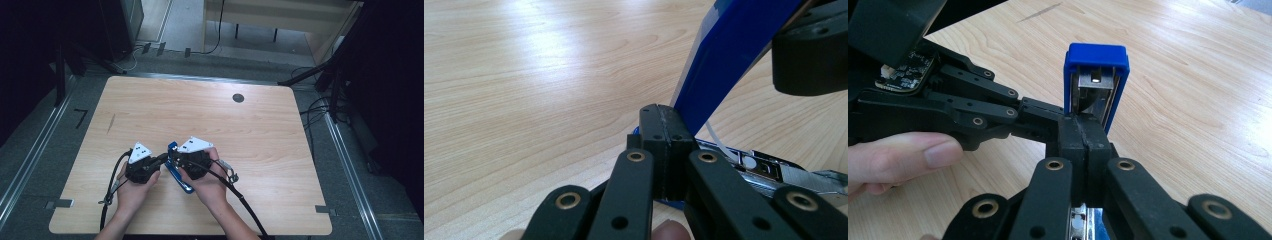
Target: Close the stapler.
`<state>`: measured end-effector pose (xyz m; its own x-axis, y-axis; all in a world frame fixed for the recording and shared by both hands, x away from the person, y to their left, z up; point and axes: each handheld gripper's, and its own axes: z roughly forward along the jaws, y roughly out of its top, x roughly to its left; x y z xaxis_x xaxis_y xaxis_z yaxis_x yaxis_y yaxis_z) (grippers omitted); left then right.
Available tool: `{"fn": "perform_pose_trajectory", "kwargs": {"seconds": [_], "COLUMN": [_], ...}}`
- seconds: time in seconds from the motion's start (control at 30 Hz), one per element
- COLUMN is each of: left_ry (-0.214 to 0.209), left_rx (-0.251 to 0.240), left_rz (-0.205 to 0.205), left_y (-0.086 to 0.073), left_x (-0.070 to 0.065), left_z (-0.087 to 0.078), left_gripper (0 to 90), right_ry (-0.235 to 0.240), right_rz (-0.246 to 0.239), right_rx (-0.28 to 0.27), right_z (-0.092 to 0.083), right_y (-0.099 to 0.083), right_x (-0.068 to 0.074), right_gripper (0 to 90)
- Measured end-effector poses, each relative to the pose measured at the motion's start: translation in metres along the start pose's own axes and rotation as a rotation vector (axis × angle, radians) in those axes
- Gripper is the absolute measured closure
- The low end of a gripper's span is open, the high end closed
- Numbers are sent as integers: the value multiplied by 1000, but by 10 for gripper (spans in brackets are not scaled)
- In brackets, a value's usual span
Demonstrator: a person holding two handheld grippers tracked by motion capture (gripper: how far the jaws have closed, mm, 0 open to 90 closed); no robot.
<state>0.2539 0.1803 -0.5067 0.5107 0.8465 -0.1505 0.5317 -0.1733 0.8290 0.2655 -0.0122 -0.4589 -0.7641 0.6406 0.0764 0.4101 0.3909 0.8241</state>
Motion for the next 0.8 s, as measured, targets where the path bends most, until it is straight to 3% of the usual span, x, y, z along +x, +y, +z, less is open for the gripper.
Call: {"fn": "perform_pose_trajectory", "kwargs": {"seconds": [0.8], "left_ry": [-12], "left_rx": [38], "left_rz": [9], "left_y": [-20], "left_x": [-7], "left_z": [0], "left_gripper": [900], "right_ry": [-6], "right_rz": [8], "right_rx": [-52], "right_z": [-25], "right_y": [6], "right_x": [-6], "right_gripper": [900]}}
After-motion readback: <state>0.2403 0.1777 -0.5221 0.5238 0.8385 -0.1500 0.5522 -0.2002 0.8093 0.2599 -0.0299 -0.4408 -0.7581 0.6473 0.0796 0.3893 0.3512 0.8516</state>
